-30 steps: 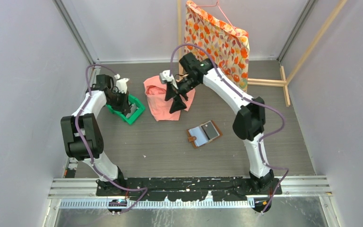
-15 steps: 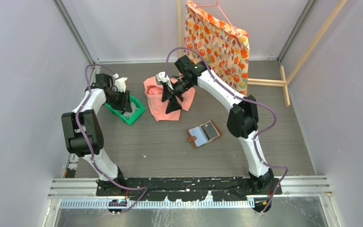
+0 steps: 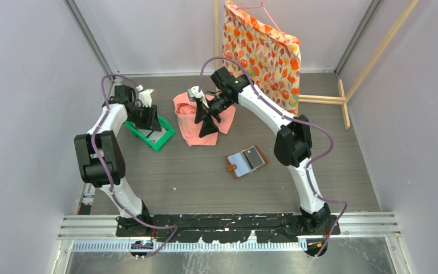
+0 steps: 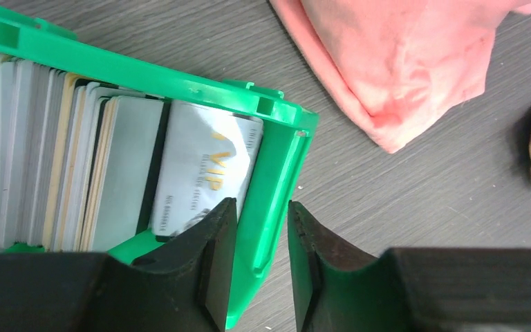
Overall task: Put the credit cards into the card holder
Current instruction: Pick up the credit card from the storage box.
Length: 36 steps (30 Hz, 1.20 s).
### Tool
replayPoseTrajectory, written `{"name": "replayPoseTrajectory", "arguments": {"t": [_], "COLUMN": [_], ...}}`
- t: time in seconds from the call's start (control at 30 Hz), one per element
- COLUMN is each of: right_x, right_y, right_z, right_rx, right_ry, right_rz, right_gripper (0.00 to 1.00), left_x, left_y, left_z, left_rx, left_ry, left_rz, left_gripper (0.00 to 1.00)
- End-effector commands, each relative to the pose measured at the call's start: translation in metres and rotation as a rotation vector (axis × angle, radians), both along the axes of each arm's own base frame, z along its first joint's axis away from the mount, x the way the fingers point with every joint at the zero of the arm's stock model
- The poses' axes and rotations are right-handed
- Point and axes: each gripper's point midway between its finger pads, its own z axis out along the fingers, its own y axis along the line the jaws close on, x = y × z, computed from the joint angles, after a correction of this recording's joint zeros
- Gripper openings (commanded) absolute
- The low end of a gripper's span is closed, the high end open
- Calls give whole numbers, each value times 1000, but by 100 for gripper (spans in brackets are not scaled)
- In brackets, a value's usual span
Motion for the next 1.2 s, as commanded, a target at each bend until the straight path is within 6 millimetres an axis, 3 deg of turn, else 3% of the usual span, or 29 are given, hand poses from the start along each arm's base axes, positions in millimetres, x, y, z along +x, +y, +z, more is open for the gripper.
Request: {"name": "replayPoseTrajectory", "arguments": {"t": [0.0,0.2,0.43,0.63,0.73,1.03,1.17], "right_x": [-5,-7,-13,-21,-24,-29,-30], "right_y": [2,0,-2,-9,-13,-17,-17], "right_z": [26,25,24,25,26,27,26], "right_rx": [58,55,52,47,48,52,51], "right_ry": [-15,-8,14,33,47,81,87], "right_rz": [9,10,11,9,8,8,7], "right_gripper": [75,75,75,75,75,74,74], "left_x": [1,6,32,53,60,70,67], "left_y": [-9,1,29,59,67,78,67], "left_z": [3,-5,17,22,18,-4,-16], "left_rx": [-65,-15,183,574,679,742,687], "left_ry": [32,47,-86,-188,-219,-203,-194], "left_rz": [-12,13,37,28,26,28,-23], "left_gripper": [36,42,49,53,54,56,57]}}
